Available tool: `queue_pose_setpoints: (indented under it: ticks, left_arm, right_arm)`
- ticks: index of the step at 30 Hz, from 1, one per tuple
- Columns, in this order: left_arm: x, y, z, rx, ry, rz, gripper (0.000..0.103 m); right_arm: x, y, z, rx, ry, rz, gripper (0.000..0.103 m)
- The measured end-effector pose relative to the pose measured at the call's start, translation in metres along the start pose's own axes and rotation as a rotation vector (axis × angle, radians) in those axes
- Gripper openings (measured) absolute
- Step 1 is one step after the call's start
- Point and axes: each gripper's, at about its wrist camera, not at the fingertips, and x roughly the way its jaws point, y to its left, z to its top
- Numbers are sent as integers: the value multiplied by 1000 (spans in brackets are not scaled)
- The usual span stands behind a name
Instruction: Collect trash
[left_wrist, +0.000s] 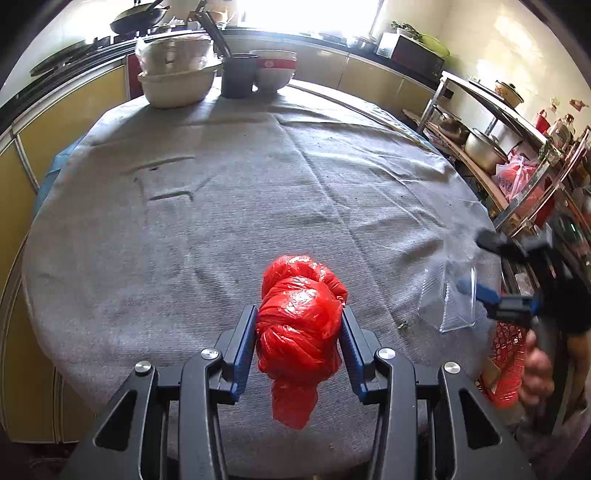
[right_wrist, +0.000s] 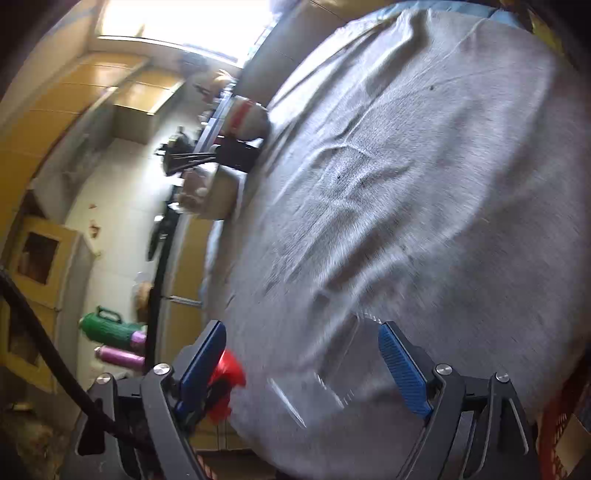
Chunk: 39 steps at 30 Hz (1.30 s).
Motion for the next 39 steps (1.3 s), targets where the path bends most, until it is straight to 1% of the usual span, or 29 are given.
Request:
queue_pose_setpoints:
  ticks: [1,2,3,5,8,11,12,13,14,15,19,20,23,29,32,39]
  left_arm:
    - [-1,2,0,-7,-2,1,45]
    - [-2,5,-1,-15,-3,1,45]
    - [-2,6,-1,-20,-2,1,45]
    - [-4,8,-2,-25,-5,2,45]
    - [-4,10,-2,-30,-7,-2,45]
    - [-5,11,-2,-30,-9,-4,45]
    - [-5,11,-2,-32,-11,-6,45]
    - [-7,11,-2,-33,-13,-9,45]
    - [-8,12,-2,-33,-15,-9,45]
    - [-9,12,-2,-32,-19,-8,45]
    - [-14,12,-2,-35,-30,-12,45]
    - [-15,10,-1,-30,-32,-11,45]
    - [-16,2,0,-9,-36,-16,45]
    - [-19,-29,7,61,-44,-20,45]
    - [-19,-49,12,110,-50,-18,45]
    - [-17,-98,24,219,-60,-22,45]
  right_arm:
    - [6,5,4,-2,8,-26,87]
    - [15,12,7,-15,16,-76,87]
    - [21,19,9,-30,21,-106,87]
    - [31,33,7,-78,29,-178,87]
    - [42,53,-5,-196,30,-344,87]
    - [54,68,-23,-337,17,-477,85]
    - [58,71,-29,-391,19,-528,69]
    - [61,73,-33,-430,25,-555,60]
    - [61,75,-37,-469,14,-578,55]
    - [56,73,-38,-475,6,-576,55]
    - [31,61,-37,-432,-25,-472,55]
    - [24,57,-36,-424,-36,-459,55]
    - [3,52,-36,-419,-90,-414,55]
    - [-51,37,-40,-406,-192,-380,55]
    - [-71,25,-37,-388,-238,-366,55]
    - [-116,5,-37,-360,-326,-366,55]
